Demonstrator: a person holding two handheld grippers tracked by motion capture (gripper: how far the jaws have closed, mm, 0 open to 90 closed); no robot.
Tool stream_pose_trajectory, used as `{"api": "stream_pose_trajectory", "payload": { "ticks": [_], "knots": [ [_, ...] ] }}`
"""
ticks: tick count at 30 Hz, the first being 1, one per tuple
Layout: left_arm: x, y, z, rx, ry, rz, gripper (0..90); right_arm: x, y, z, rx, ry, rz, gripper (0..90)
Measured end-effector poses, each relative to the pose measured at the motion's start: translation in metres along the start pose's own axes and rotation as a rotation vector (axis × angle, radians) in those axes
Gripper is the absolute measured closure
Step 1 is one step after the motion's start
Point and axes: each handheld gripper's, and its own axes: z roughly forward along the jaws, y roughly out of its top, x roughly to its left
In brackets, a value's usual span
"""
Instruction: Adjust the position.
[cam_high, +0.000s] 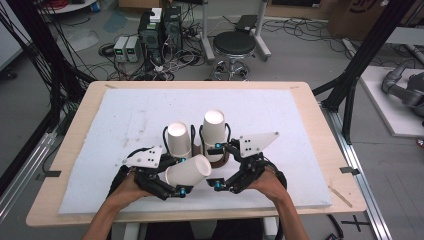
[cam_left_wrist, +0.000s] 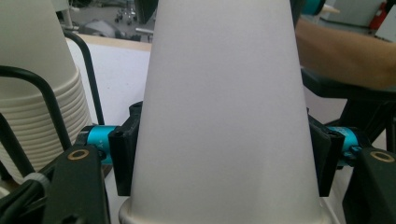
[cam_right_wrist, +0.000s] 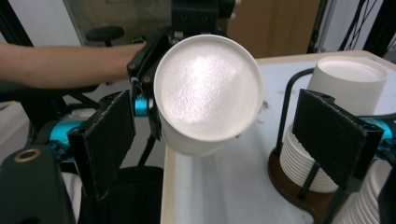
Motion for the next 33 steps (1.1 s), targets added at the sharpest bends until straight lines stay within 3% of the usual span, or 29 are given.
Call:
{"api": "stream_pose_trajectory", "payload": {
  "ticks": [6,10,16,26,33],
  "knots": [
    [-0.004,0.013,-0.009,0.119,0.025,0.01,30.7,0.0,-0.001,-0.006,0.054,-0.017,0.002,13.8],
    [-0.003,0.024,-0.015,0.244,0.043,0.027,30.7,-0.001,0.004,-0.007,0.134,-0.029,-0.016,13.7],
    [-0.002,0.033,-0.015,0.371,0.048,0.029,30.7,-0.001,0.013,-0.001,0.304,-0.02,-0.053,13.9],
    [-0.002,0.037,0.003,0.604,0.079,0.02,30.7,-0.003,0.023,0.017,0.593,-0.002,-0.088,14.4],
    [-0.002,0.039,0.012,0.691,0.08,0.014,30.7,-0.004,0.024,0.033,0.752,0.011,-0.117,15.0]
  ]
}}
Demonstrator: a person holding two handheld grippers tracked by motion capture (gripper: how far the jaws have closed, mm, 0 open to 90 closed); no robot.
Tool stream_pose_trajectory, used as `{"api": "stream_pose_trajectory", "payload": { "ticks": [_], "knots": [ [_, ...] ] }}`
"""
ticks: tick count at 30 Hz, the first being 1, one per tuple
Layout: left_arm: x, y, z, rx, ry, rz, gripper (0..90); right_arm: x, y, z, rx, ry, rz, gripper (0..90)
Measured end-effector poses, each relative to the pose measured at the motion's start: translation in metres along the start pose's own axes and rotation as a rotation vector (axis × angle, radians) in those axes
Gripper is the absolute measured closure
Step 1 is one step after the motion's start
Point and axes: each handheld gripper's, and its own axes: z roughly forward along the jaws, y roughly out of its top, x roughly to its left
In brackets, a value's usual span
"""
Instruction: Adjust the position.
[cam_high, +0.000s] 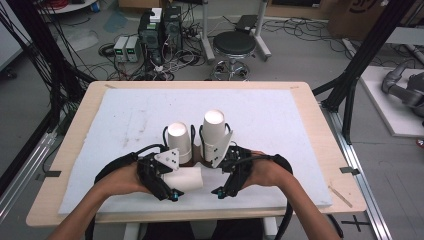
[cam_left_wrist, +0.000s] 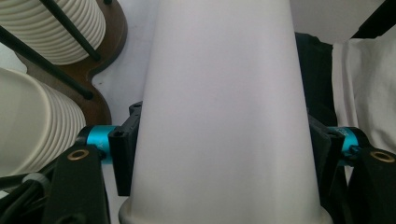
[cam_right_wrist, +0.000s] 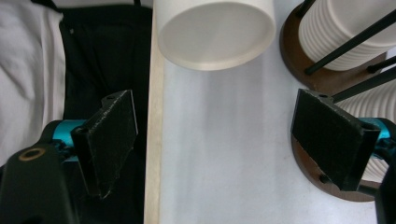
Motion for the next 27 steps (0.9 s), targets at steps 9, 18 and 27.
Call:
{"api": "stream_pose_trajectory", "payload": {
  "ticks": [9,18,27],
  "knots": [
    [-0.001,0.005,0.004,0.067,0.014,0.001,30.7,-0.001,0.012,0.01,0.109,0.005,-0.032,15.5],
    [-0.001,0.018,0.009,0.086,0.014,0.012,30.7,0.0,0.021,0.018,0.121,0.019,-0.048,15.9],
    [-0.003,0.025,0.014,0.123,0.007,0.032,30.9,0.0,0.026,0.021,0.133,0.023,-0.064,20.7]
  ]
}}
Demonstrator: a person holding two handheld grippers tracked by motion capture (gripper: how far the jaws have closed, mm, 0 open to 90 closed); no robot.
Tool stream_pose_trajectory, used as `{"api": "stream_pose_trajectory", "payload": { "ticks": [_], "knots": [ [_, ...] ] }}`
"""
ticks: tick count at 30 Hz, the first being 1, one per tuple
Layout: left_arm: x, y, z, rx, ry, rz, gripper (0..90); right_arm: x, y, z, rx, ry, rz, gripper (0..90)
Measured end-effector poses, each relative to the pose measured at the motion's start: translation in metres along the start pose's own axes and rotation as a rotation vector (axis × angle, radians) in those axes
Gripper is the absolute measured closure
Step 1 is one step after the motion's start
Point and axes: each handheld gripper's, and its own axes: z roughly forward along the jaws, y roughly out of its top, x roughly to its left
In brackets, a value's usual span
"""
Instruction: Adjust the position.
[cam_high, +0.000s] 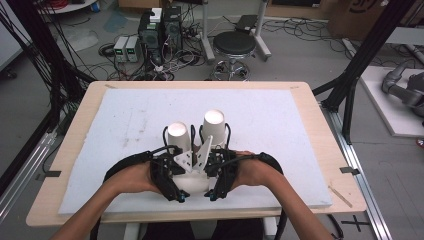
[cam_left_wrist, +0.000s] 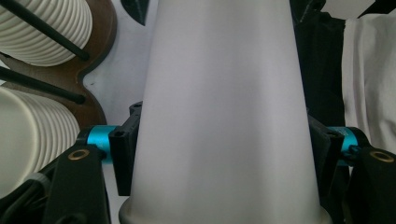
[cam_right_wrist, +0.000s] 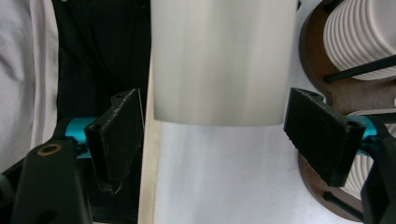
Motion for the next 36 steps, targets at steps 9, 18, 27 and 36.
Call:
{"api": "stream_pose_trajectory", "payload": {
  "ticks": [9,18,27,36],
  "knots": [
    [0.0002,0.0021,0.0001,0.01,0.001,-0.001,30.9,-0.0006,0.0021,0.0014,0.005,0.01,0.001,20.7],
    [-0.0039,0.0026,0.0038,-0.021,-0.001,-0.035,30.9,0.0043,0.0075,0.0048,0.007,0.022,0.026,35.2],
    [-0.0031,0.0021,0.0043,-0.024,-0.007,-0.032,31.0,0.0023,0.007,0.0058,0.015,0.001,0.014,36.5],
    [0.0028,-0.0021,0.0008,-0.034,-0.07,-0.01,19.1,0.0019,0.0069,0.0065,0.026,0.011,-0.016,36.3]
  ]
}}
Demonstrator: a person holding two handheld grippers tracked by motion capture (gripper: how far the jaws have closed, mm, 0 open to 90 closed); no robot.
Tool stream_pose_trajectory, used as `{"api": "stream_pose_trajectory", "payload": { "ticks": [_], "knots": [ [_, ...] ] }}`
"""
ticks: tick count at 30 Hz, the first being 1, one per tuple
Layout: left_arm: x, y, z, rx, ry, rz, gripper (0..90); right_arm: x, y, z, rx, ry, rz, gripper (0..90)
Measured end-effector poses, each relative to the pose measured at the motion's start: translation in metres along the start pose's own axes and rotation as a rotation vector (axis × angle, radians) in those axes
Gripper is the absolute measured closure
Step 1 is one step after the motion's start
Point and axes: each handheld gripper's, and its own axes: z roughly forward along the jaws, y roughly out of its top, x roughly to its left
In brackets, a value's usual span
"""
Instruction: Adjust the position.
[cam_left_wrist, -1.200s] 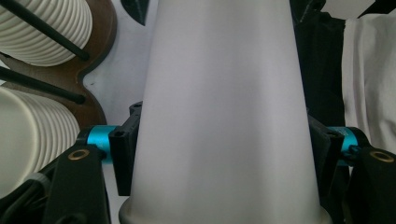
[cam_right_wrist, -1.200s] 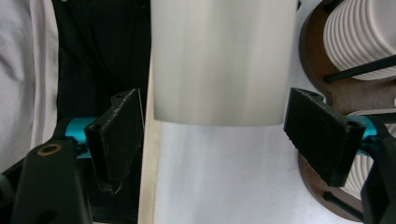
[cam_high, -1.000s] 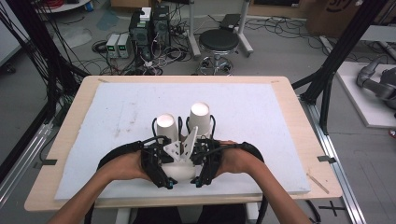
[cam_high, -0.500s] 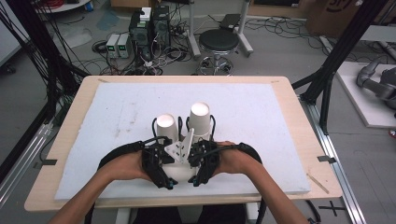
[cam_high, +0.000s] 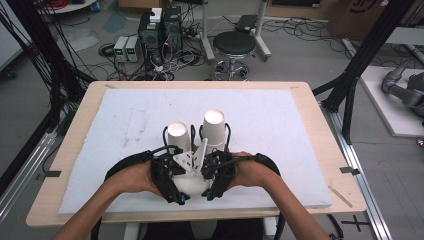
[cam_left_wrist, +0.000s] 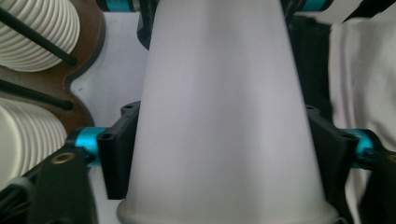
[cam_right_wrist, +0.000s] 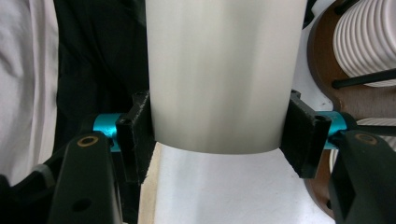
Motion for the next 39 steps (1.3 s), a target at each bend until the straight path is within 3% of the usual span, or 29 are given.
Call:
{"api": "stream_pose_trajectory", "payload": {
  "ticks": [1,4,9,15,23,39],
  "knots": [
    [0.001,-0.001,-0.001,-0.008,-0.012,0.004,10.5,0.0,0.0,0.0,0.002,0.001,0.001,36.4],
    [0.002,-0.004,-0.002,-0.046,-0.028,0.012,5.8,-0.001,0.0,0.0,-0.006,0.001,0.001,36.3],
    [0.002,-0.006,0.0,-0.072,-0.055,0.014,5.6,-0.001,0.0,-0.001,-0.013,0.007,-0.001,36.3],
    [0.001,-0.008,-0.001,-0.105,-0.051,0.028,5.6,0.0,-0.002,-0.002,-0.027,-0.001,-0.003,36.3],
    [0.001,-0.015,0.0,-0.141,-0.083,0.002,5.6,0.002,-0.006,-0.003,-0.04,0.001,-0.003,36.3],
    [0.006,-0.042,-0.001,-0.169,-0.074,-0.032,5.6,0.004,-0.017,-0.008,-0.087,-0.01,0.008,36.3]
  ]
}}
